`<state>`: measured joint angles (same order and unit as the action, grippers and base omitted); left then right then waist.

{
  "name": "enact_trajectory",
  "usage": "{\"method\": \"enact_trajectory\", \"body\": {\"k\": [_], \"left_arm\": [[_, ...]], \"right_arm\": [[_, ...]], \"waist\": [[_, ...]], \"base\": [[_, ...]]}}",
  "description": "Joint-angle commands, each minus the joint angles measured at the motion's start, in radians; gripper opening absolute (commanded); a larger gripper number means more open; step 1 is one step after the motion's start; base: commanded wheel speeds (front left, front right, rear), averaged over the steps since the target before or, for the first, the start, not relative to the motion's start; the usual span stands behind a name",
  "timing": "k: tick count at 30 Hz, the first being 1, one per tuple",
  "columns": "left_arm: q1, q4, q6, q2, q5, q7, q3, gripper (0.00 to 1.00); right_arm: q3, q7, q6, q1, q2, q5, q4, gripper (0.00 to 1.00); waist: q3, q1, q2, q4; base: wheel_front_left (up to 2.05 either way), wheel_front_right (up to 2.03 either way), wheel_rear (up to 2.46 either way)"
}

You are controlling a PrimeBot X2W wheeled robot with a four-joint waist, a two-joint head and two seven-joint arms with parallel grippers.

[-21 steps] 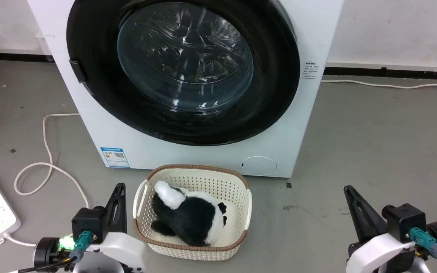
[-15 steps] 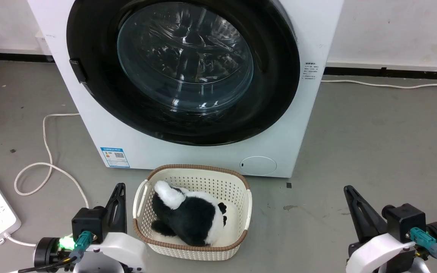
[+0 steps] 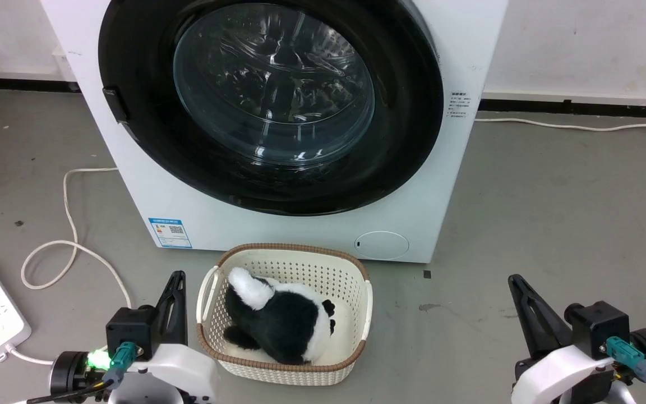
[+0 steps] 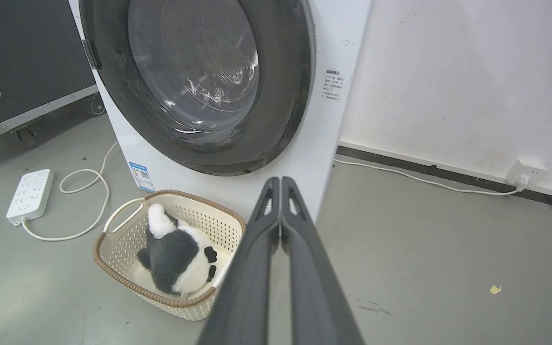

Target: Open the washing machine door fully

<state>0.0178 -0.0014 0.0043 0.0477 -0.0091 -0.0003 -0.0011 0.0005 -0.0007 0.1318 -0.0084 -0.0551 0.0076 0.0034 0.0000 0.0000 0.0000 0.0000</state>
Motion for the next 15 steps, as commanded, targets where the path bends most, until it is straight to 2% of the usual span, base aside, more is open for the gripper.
{"method": "enact_trajectory", "body": {"k": [1,15], "left_arm": [[-0.018,0.001,-0.004,0.003,0.009,0.0,0.001,0.0],[-0.018,0.001,-0.004,0.003,0.009,0.0,0.001,0.0]], "right_arm": [[0.0,0.001,-0.001,0.008,0.005,-0.008,-0.003,0.0],[0.0,0.001,-0.001,0.008,0.005,-0.008,-0.003,0.0]], "waist": [[0.0,0.0,0.0,0.0],[0.0,0.0,0.0,0.0]], "base": [[0.0,0.0,0.0],[0.0,0.0,0.0]]}}
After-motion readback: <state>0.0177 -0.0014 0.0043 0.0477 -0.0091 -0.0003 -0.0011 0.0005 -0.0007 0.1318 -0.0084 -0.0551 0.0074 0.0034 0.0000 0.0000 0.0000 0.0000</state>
